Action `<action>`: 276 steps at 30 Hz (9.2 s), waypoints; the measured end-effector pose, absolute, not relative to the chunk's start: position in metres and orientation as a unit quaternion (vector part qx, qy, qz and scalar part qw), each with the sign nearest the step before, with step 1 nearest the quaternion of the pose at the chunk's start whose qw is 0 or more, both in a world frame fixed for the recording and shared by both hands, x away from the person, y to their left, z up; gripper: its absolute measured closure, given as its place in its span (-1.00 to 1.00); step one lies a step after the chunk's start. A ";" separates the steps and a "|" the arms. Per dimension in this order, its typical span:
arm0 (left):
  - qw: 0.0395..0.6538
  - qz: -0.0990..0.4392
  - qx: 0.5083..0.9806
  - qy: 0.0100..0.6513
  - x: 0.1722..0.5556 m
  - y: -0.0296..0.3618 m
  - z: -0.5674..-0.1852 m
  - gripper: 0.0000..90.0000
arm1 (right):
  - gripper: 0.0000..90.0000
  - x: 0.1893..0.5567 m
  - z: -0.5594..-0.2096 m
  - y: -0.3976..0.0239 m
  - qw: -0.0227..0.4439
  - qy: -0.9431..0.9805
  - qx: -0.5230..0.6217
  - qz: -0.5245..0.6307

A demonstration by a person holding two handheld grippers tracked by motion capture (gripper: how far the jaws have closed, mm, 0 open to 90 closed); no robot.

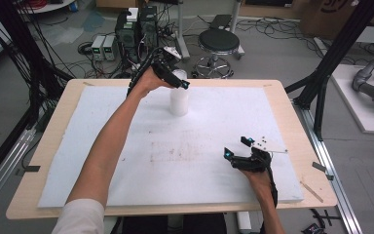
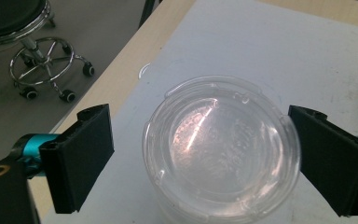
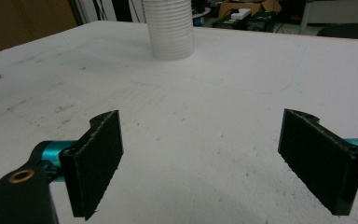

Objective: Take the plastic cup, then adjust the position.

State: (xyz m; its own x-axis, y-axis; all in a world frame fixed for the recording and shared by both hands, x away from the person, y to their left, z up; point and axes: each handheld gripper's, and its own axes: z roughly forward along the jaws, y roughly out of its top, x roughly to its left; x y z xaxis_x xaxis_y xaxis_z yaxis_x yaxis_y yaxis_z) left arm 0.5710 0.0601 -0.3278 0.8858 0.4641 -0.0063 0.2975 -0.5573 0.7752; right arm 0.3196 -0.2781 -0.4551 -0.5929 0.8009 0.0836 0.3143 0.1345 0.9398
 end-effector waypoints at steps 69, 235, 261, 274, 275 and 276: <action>0.424 0.146 0.870 0.204 0.552 0.070 -0.224 -0.18 | -0.69 0.320 -0.455 -0.277 0.227 0.720 0.391 0.526; 0.681 0.000 0.730 0.059 0.330 0.133 -0.371 -0.16 | -0.68 0.337 -0.376 -0.122 -0.006 0.807 0.023 0.590; 0.670 0.018 0.736 0.096 0.334 0.135 -0.375 -0.96 | -0.27 0.336 -0.377 -0.116 0.020 0.816 0.019 0.578; 0.573 0.037 0.812 0.101 0.332 0.142 -0.364 -0.96 | -0.25 0.343 -0.373 -0.124 0.008 0.859 0.055 0.510; 0.560 0.034 0.822 0.102 0.332 0.143 -0.364 -0.96 | -0.25 0.344 -0.372 -0.125 0.011 0.866 0.054 0.497; 0.545 0.031 0.832 0.103 0.332 0.144 -0.364 -0.96 | -0.24 0.344 -0.371 -0.125 0.011 0.874 0.054 0.483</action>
